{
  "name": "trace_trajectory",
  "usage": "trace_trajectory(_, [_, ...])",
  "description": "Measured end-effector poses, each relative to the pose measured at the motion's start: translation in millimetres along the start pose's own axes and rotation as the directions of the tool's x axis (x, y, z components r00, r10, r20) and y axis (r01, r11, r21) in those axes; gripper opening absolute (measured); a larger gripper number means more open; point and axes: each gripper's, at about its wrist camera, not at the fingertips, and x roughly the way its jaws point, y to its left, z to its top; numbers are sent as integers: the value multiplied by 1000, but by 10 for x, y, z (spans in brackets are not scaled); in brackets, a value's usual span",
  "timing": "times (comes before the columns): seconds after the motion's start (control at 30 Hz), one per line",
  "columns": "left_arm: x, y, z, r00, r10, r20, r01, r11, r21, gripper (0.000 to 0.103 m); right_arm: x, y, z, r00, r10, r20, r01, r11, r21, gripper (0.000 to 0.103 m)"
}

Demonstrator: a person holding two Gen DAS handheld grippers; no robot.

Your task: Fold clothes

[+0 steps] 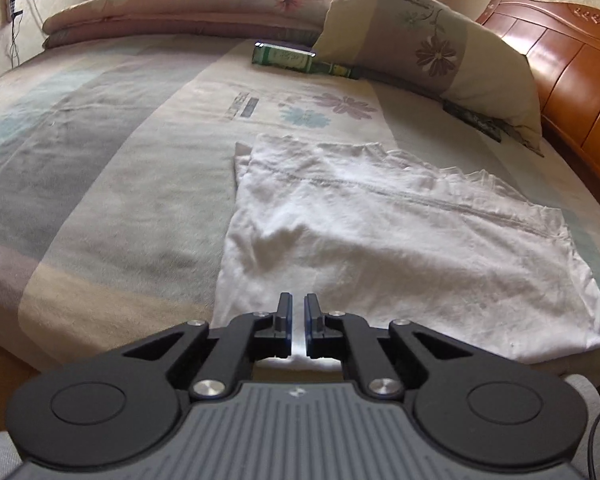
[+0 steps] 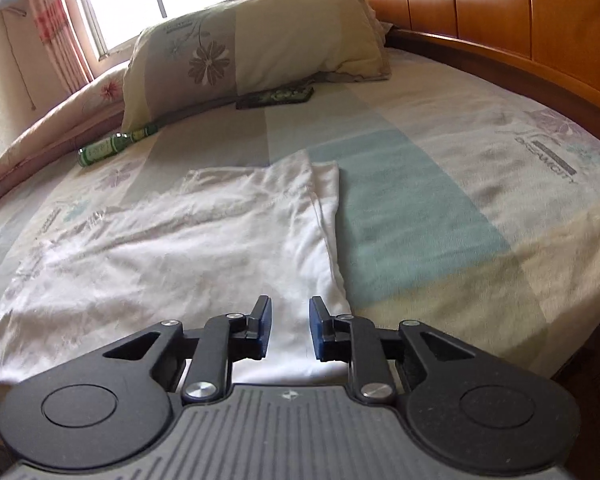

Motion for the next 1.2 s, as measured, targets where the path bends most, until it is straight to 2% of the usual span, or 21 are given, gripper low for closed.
trace_trajectory(0.07, [-19,-79,24,1000,-21,11,21,1000,16,6,121,38,101,999,-22,28,22,1000,-9,25])
trace_trajectory(0.17, [-23,-151,21,999,-34,14,34,999,34,6,324,-33,146,998,-61,9,61,998,11,25])
trace_trajectory(0.27, [22,-109,28,1000,-21,4,21,1000,20,6,438,-145,114,994,-109,-14,109,993,36,24])
trace_trajectory(0.3, [46,-80,39,1000,-17,3,17,1000,12,6,425,-200,83,993,-115,-19,115,992,44,29])
trace_trajectory(0.33, [73,-51,53,1000,-12,3,12,1000,4,6,413,-255,53,992,-120,-24,122,991,53,29])
trace_trajectory(0.43, [170,-24,146,1000,-18,12,18,1000,-12,6,213,-290,33,993,-115,19,114,990,85,29])
trace_trajectory(0.53, [284,-83,243,999,-26,31,26,1000,-1,6,49,-177,85,990,-113,80,112,994,18,29])
trace_trajectory(0.63, [423,-173,295,998,-50,28,49,999,15,6,13,-27,160,994,-47,101,52,997,-48,29])
trace_trajectory(0.73, [552,-216,267,998,-65,4,65,998,21,6,154,89,176,997,21,72,-16,997,-71,29])
trace_trajectory(0.87, [661,-100,168,997,-70,-22,70,998,-2,6,438,51,102,1000,-25,-5,24,999,-38,29])
trace_trajectory(0.97, [673,-6,149,996,-84,-21,84,996,-17,7,508,-86,22,998,-54,-20,54,999,-6,6])
trace_trajectory(1.07, [638,-12,244,997,-79,-12,78,997,-25,6,492,-126,17,999,-37,-24,37,999,12,6])
trace_trajectory(1.2, [637,-55,481,995,-88,42,88,996,7,6,499,-41,-22,998,-67,-16,67,997,-38,6])
